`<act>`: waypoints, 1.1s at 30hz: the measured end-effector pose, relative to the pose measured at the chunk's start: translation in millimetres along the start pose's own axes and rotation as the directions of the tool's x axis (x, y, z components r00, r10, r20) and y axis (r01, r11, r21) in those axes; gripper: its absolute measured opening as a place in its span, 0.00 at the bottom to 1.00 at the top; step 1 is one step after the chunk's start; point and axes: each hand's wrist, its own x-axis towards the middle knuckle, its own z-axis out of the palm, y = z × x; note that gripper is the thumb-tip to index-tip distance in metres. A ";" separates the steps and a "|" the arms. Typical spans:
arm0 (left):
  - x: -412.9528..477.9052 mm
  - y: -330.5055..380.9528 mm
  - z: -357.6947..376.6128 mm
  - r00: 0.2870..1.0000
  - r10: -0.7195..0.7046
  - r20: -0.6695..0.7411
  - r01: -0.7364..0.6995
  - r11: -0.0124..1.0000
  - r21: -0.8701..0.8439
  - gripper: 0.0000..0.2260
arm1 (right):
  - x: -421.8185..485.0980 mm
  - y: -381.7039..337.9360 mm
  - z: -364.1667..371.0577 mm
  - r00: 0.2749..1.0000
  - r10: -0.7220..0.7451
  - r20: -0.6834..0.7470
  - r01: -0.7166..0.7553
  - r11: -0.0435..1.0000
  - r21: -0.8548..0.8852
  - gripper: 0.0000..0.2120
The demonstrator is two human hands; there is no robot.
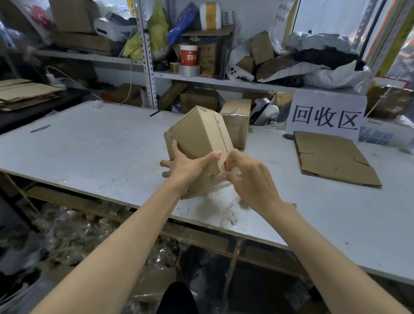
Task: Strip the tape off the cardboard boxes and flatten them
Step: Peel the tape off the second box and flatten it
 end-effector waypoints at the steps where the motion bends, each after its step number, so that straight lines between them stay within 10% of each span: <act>1: 0.4 -0.2 0.4 1.000 -0.001 0.003 0.001 1.000 0.000 0.57 | 1.1 0.0 -0.4 1.000 -0.009 -0.013 0.008 1.000 -0.002 0.11; 16: 4.8 -3.1 0.1 0.998 0.053 -0.031 -0.054 0.998 -0.019 0.56 | 6.5 2.8 -5.6 0.958 0.108 0.265 -0.228 0.849 0.477 0.07; 25: 16.8 3.8 -11.8 0.995 -0.068 0.075 0.089 0.941 -0.326 0.58 | 1.9 8.6 2.6 0.987 0.007 0.161 -0.064 0.935 0.350 0.10; 33: 8.4 -3.1 -0.5 0.999 -0.009 0.051 0.013 0.997 -0.079 0.57 | 0.7 1.9 17.0 0.987 0.157 -0.033 -0.149 0.974 0.173 0.20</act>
